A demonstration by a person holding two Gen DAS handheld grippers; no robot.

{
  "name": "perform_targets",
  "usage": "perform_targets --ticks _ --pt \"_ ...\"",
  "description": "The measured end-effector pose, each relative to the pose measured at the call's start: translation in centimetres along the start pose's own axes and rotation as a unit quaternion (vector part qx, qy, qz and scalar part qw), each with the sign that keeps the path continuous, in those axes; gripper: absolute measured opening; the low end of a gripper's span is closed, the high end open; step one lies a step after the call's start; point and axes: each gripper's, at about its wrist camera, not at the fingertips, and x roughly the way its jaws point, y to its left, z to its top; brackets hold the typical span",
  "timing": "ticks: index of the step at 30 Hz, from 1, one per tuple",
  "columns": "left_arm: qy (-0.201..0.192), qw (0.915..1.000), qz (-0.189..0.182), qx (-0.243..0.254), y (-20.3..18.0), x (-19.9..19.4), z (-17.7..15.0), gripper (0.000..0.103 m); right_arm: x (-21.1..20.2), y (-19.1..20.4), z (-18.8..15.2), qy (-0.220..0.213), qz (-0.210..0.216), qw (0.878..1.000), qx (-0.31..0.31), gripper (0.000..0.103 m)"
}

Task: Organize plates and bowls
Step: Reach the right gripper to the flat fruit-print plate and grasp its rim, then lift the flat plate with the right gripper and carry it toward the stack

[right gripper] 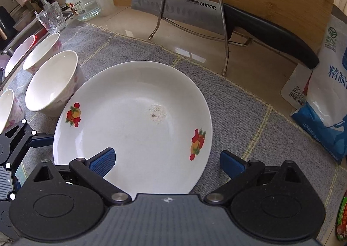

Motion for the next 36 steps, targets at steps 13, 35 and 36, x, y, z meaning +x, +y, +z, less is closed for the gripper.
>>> perform_targets --ticks 13,35,36 --pt "0.005 0.9999 0.007 -0.007 0.0 0.1 0.2 0.103 1.5 -0.2 1.5 0.009 0.013 1.0 -0.027 0.103" --pt "-0.019 0.9996 0.017 -0.012 0.0 0.4 0.0 0.103 2.6 -2.0 4.2 -0.009 0.125 0.989 -0.079 0.103" --pt "-0.021 0.9995 0.019 -0.012 0.0 0.4 0.1 0.103 2.6 -2.0 4.3 -0.008 0.13 0.988 -0.082 0.103"
